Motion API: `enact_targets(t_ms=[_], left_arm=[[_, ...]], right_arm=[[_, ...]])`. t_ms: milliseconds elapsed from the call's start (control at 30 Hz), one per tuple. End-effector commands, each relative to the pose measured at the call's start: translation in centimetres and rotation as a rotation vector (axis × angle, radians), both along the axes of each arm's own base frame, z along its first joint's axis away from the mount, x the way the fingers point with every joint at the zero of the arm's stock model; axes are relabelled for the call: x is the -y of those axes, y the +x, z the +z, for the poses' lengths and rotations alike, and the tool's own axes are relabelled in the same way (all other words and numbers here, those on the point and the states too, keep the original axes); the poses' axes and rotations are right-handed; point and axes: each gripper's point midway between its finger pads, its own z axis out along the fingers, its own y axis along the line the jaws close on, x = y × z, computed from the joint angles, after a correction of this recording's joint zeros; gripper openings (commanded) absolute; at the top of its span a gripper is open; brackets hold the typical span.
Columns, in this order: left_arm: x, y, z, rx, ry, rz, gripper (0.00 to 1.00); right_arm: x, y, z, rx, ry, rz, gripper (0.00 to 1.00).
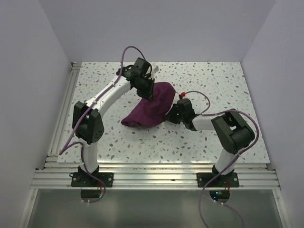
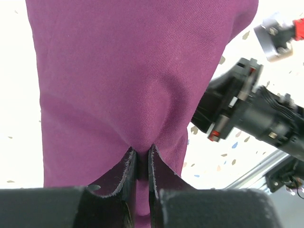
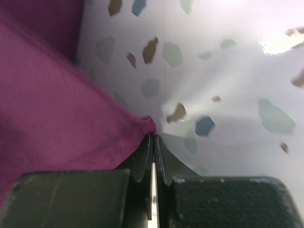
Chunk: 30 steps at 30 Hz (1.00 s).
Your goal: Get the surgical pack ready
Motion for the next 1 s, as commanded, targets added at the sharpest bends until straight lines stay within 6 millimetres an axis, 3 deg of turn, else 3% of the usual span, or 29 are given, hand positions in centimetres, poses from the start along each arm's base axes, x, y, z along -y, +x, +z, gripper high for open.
enact_targets(t_ms=[0,467,967], left_arm=[[1.7,0.0,7.9,0.139,-0.183,-0.046,0.0],[2.7,0.2,9.5,0.147,-0.257,-0.044,0.0],[3.2,0.3,11.3,0.155,-0.289,-0.056,0.0]], right_arm=[[1.2,-1.1,-4.1,-0.092,-0.087,0.001,0.0],[-3.8,1.9,-4.1,-0.004,0.099,-0.068,0.0],[-9.0,4.5,0.3,0.17,0.22,-0.063,0.0]])
